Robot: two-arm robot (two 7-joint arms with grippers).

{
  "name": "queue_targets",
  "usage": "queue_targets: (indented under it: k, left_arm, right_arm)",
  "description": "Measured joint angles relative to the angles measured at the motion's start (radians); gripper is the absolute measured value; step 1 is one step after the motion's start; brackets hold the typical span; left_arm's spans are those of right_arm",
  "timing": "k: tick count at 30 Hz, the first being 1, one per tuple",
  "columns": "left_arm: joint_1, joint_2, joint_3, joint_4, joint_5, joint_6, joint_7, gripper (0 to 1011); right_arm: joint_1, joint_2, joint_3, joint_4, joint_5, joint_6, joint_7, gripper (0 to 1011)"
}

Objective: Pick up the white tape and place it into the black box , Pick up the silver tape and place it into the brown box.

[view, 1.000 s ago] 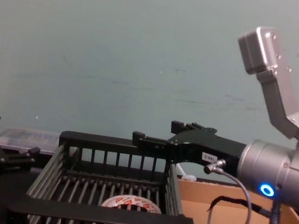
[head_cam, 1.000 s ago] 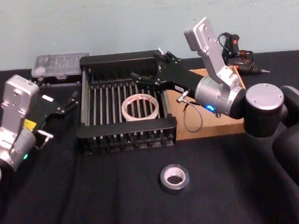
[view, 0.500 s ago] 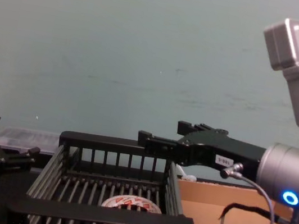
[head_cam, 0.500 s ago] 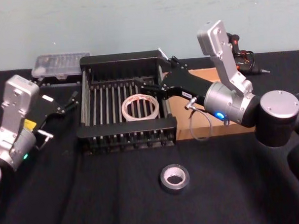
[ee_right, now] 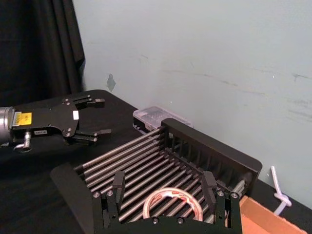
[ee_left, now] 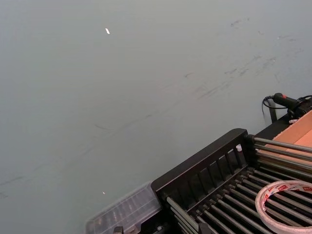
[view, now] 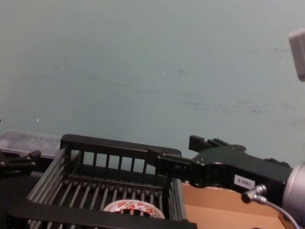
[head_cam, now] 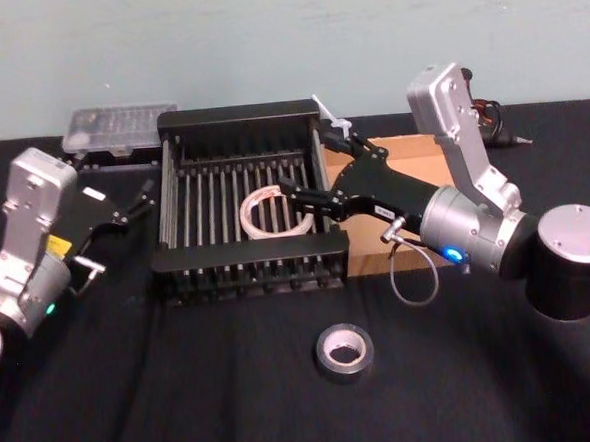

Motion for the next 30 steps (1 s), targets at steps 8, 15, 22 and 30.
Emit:
queue_targets:
  k: [8, 15, 22, 30]
  left_arm:
    - [0.0, 0.0, 0.0, 0.0, 0.0, 0.0, 0.0, 1001]
    - [0.0, 0.0, 0.0, 0.0, 0.0, 0.0, 0.0, 1001]
    - [0.0, 0.0, 0.0, 0.0, 0.0, 0.0, 0.0, 1001]
    - [0.0, 0.0, 0.0, 0.0, 0.0, 0.0, 0.0, 1001]
  right_arm:
    - [-0.018, 0.011, 0.005, -0.023, 0.009, 0.005, -0.008, 1000]
    - [-0.015, 0.009, 0.004, -0.019, 0.008, 0.005, -0.007, 1000]
    - [-0.014, 0.008, 0.003, -0.017, 0.007, 0.004, -0.005, 1000]
    - [-0.013, 0.008, 0.003, -0.016, 0.006, 0.004, -0.004, 1000]
